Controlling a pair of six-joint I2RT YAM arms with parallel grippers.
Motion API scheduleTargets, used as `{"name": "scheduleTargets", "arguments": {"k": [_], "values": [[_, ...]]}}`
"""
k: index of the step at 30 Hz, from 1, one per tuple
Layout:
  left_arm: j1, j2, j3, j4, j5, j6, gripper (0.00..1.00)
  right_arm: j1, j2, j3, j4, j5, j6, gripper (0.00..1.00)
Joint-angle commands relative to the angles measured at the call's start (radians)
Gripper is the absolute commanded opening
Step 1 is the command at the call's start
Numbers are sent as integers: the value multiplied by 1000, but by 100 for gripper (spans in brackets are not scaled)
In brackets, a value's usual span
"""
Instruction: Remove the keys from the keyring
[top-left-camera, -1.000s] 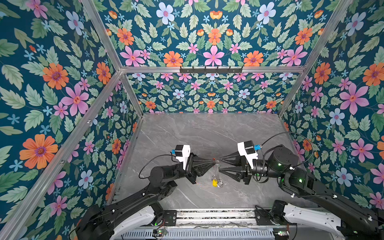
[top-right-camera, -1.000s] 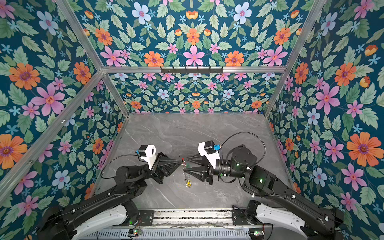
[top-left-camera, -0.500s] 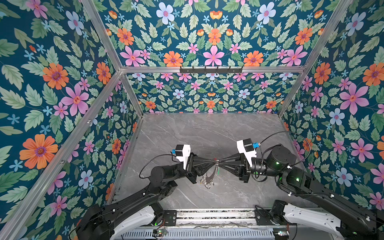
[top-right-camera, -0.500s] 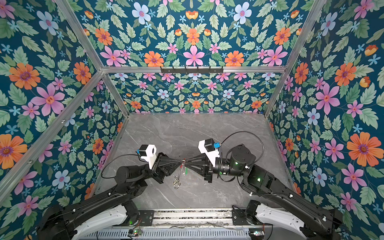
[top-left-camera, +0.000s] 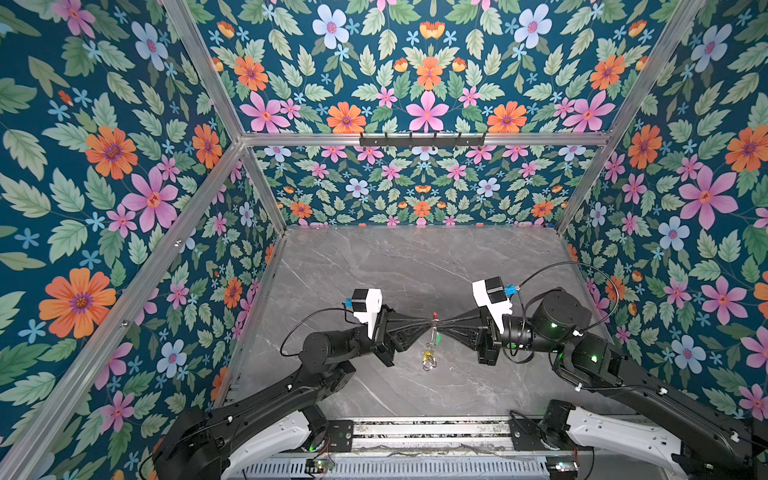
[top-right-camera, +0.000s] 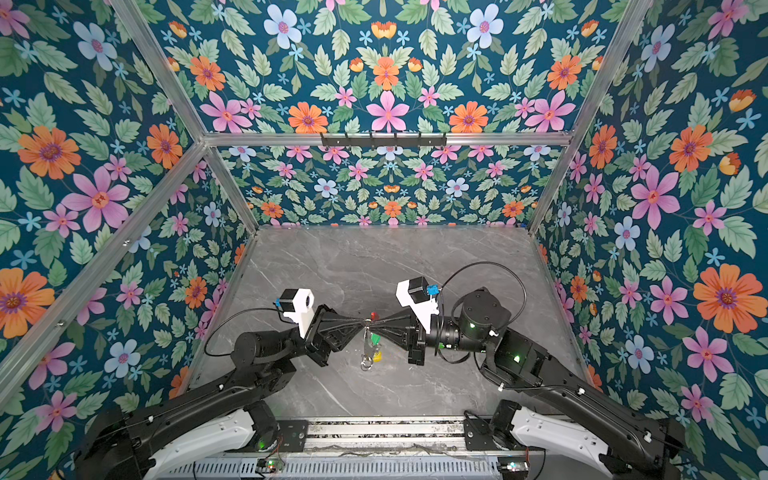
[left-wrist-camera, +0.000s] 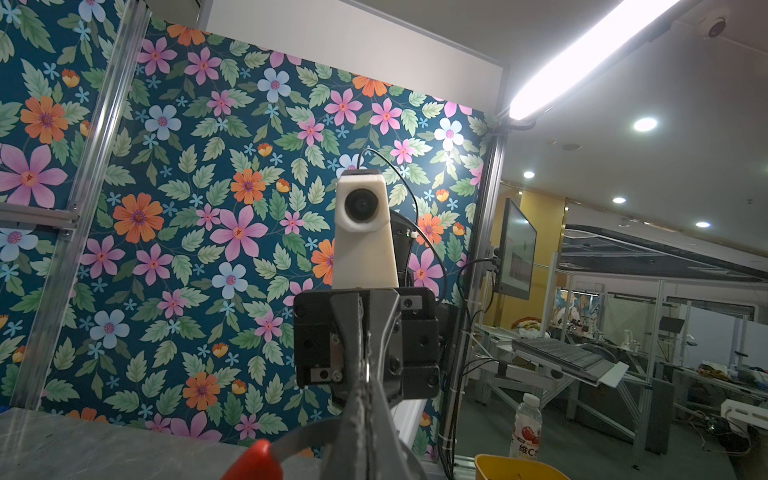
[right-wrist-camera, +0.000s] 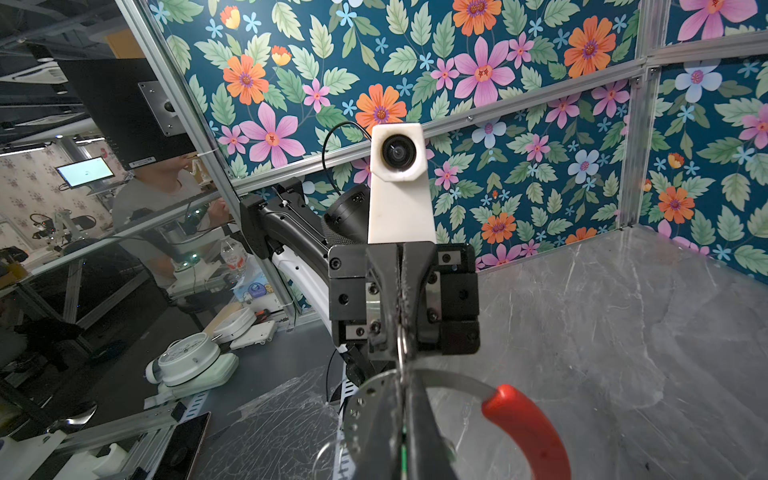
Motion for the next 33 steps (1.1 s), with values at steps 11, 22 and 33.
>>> {"name": "scheduleTargets", "arguments": {"k": [11, 22, 33], "values": [[2, -136, 117, -652, -79, 152, 65, -198, -1, 42, -260, -87, -21, 0], [8, -36, 351, -1133, -18, 344, 65, -287, 72, 125, -474, -229, -141, 0], [17, 43, 435, -1252, 47, 448, 50, -286, 111, 126, -498, -278, -159, 0]]}}
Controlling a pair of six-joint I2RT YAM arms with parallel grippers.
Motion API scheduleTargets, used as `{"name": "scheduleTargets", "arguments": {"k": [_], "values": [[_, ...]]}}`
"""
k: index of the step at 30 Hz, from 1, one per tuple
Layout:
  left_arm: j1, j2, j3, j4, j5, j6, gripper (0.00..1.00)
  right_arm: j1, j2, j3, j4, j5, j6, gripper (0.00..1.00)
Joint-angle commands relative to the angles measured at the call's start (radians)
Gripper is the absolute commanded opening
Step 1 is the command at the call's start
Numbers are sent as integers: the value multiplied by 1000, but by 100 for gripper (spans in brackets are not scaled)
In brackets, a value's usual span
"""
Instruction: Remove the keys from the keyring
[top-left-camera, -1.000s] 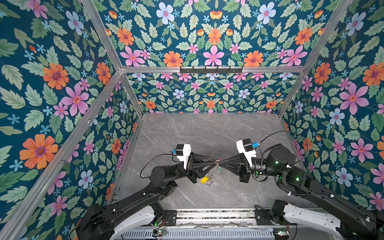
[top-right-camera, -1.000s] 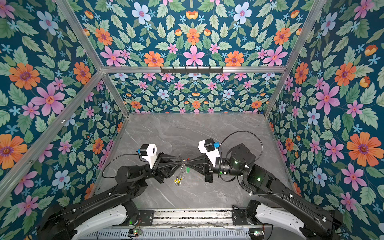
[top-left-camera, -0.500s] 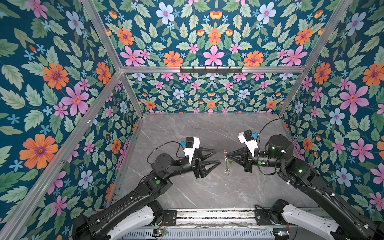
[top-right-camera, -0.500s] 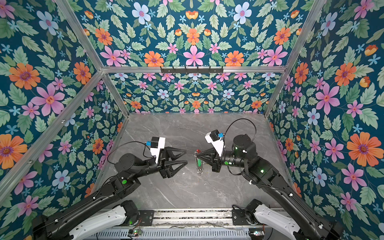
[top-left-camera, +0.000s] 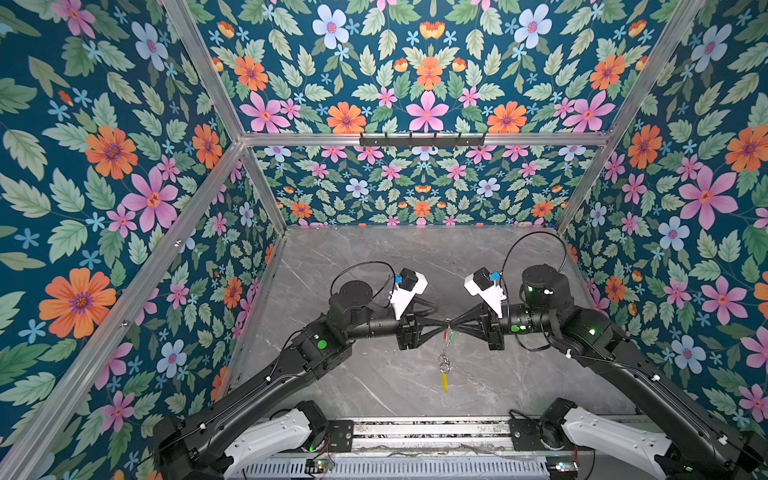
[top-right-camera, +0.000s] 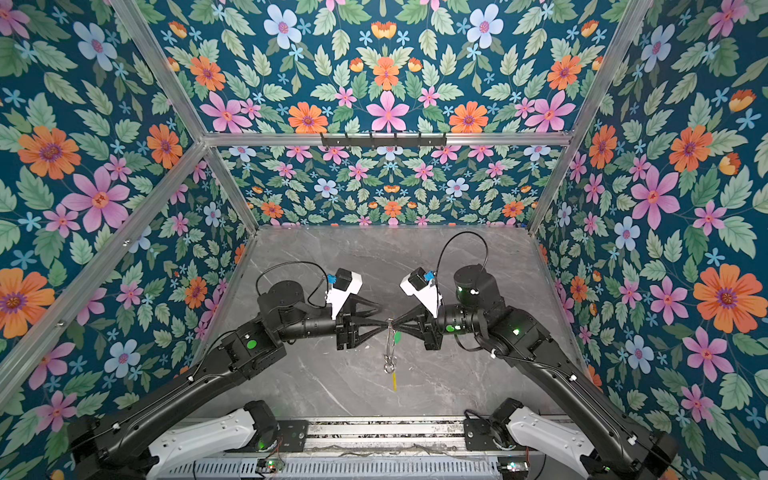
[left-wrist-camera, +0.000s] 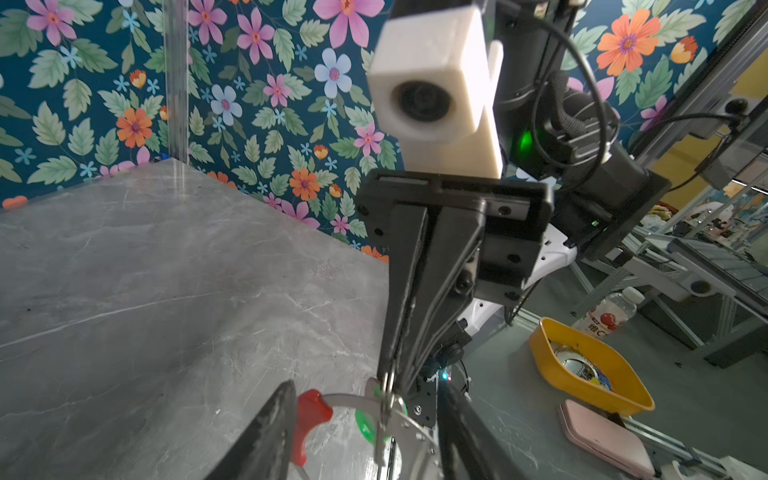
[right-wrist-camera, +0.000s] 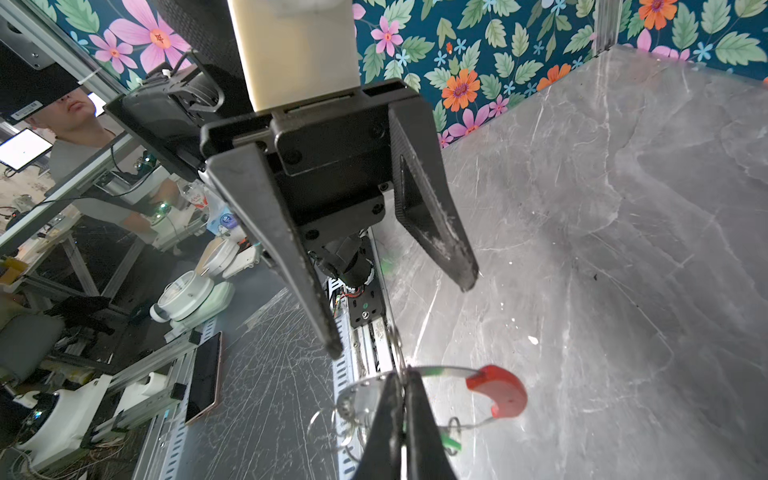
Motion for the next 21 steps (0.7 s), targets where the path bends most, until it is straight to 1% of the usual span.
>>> {"name": "scheduleTargets", "arguments": {"k": [1, 8, 12, 14, 21], "values": [[4, 8, 10, -10, 55, 42, 48, 1, 9, 7, 3, -40, -17, 0], [7, 20, 16, -9, 104, 54, 30, 0, 12, 6, 2, -36, -19, 0], [7, 27, 18, -6, 132, 57, 24, 0, 14, 5, 3, -34, -18, 0], [7, 30, 19, -6, 137, 59, 23, 1, 15, 5, 7, -33, -16, 0], [9, 28, 17, -1, 149, 60, 12, 1, 17, 3, 9, -30, -13, 0]]}}
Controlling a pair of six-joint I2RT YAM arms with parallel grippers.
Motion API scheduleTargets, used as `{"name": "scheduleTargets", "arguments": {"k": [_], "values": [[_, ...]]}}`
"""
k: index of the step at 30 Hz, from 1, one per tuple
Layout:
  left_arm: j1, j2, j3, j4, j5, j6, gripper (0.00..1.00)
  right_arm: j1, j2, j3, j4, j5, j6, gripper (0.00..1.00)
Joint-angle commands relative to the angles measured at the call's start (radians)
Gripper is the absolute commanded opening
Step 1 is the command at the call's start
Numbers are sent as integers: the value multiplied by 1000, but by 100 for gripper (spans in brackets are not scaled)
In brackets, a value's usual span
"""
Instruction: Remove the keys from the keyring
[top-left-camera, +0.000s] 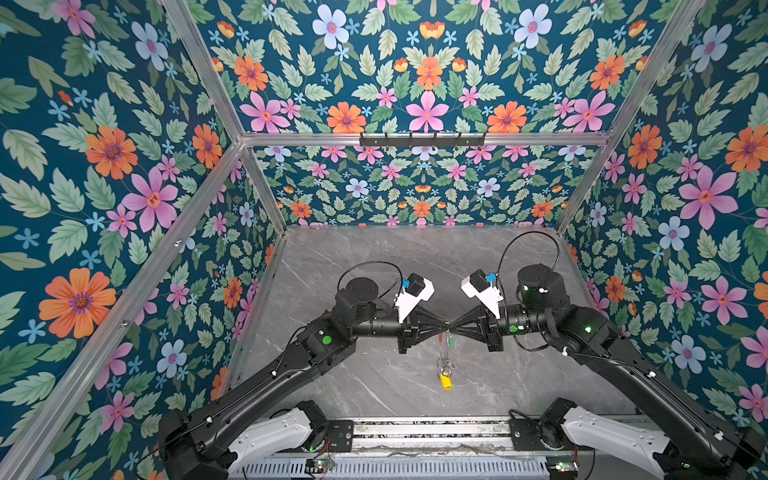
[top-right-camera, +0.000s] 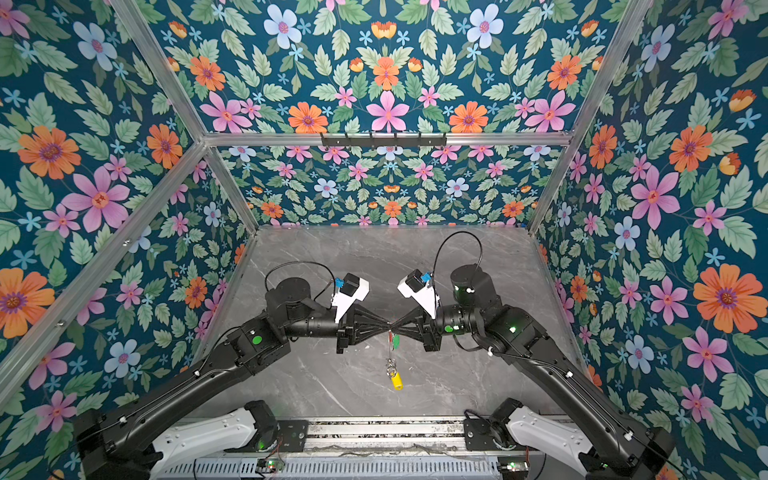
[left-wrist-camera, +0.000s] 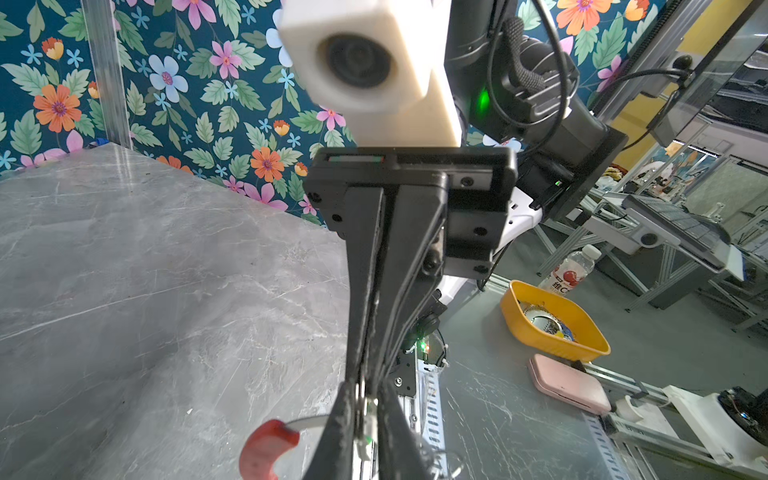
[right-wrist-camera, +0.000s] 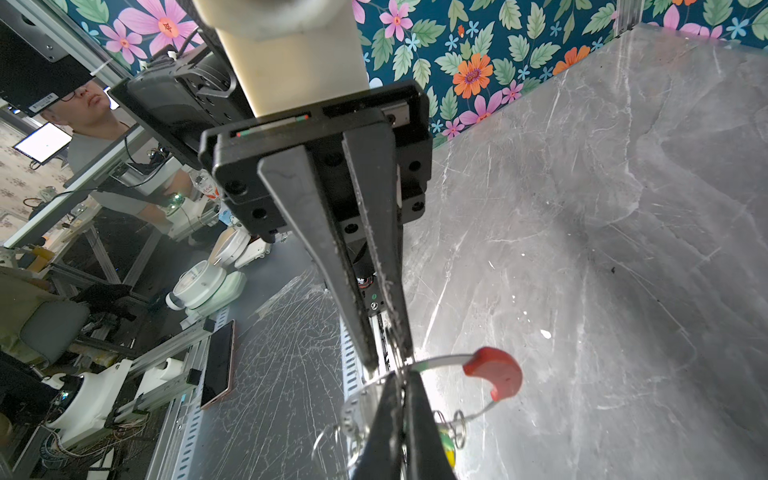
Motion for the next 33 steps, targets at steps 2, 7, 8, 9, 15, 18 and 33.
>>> {"name": "scheduleTargets", "arguments": {"k": [2, 7, 8, 9, 15, 18, 33], "values": [[1, -5, 3, 19, 34, 14, 8, 1, 1, 2, 25, -2, -4, 0], [1, -15, -4, 28, 37, 24, 2, 0, 1, -3, 34, 3, 2, 0], [1, -17, -7, 31, 41, 24, 2, 0, 3, -3, 35, 2, 3, 0], [1, -17, -6, 34, 43, 22, 1, 0, 3, -4, 38, 4, 5, 0], [1, -14, -17, 67, 54, 12, 0, 0, 0, -9, 61, 19, 24, 1], [1, -18, -27, 89, 49, 3, 0, 1, -5, -10, 77, 25, 36, 12], [1, -67, -88, 212, -18, -60, 0, 1, -144, -160, 365, 114, 168, 49]]}}
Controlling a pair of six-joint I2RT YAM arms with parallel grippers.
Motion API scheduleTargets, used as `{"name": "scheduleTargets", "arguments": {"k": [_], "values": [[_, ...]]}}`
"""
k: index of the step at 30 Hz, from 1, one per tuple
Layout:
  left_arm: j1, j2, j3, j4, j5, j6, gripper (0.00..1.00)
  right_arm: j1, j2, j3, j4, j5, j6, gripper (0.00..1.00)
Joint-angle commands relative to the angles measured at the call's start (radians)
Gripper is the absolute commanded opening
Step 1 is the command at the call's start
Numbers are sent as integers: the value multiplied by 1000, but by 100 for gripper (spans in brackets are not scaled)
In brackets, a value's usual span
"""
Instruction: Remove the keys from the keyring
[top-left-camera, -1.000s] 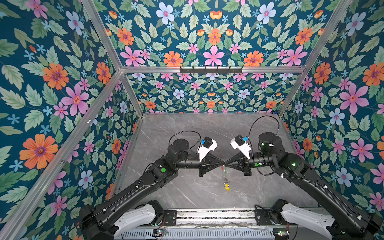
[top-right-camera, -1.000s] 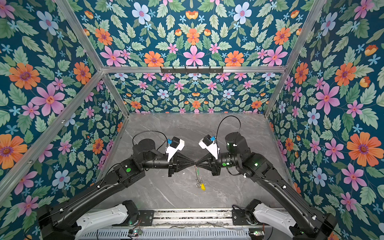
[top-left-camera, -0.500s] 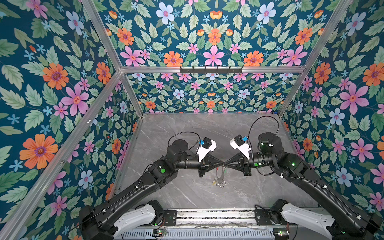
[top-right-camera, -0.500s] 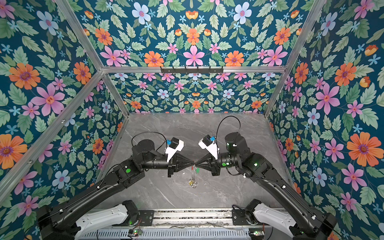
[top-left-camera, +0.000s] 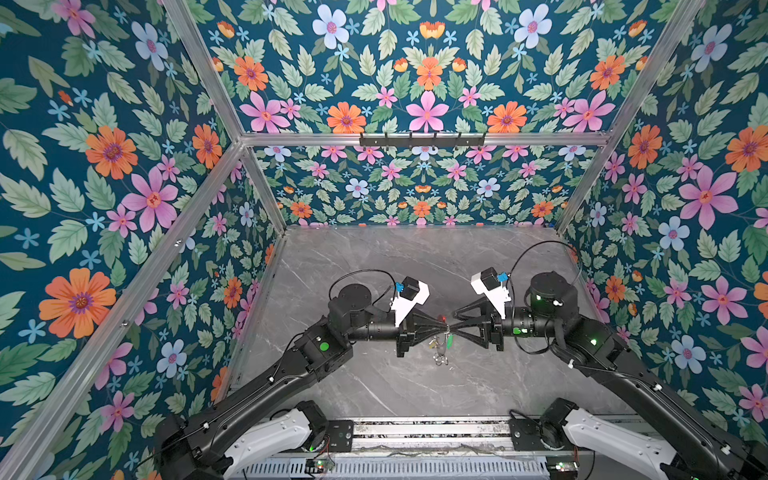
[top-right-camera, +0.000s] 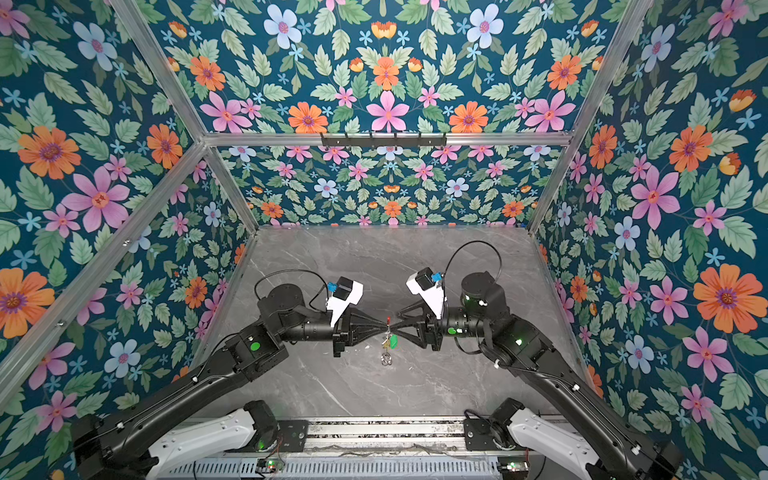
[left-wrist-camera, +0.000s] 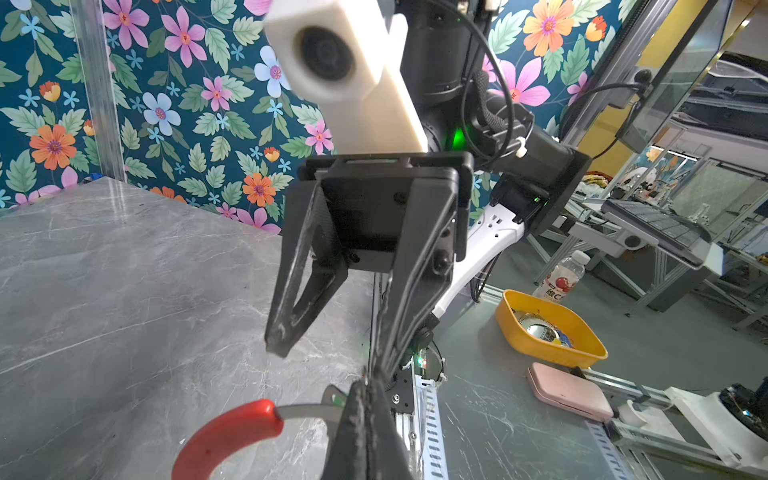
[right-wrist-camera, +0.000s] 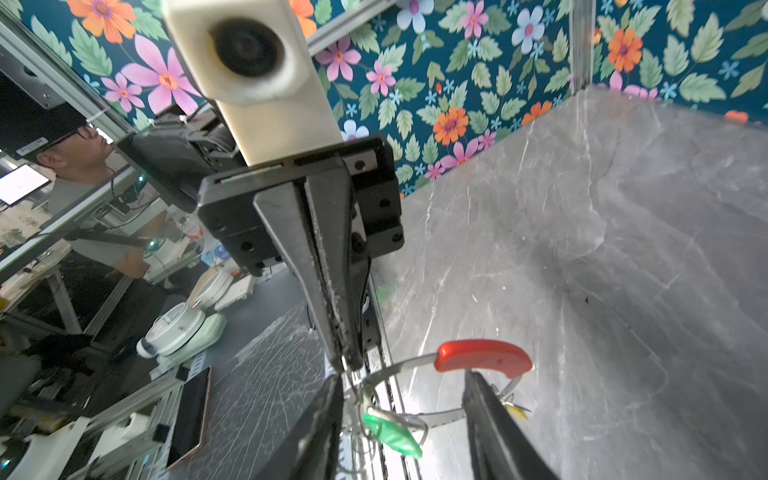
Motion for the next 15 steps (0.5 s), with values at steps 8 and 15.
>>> {"name": "scheduleTargets", "arguments": {"k": [8, 15], "values": [[1, -47, -71, 198, -86, -82, 0, 3, -131, -201, 392, 38, 111, 51], [1, -47, -95, 252, -73, -106, 0, 20, -131, -218, 409, 14, 93, 42]]}}
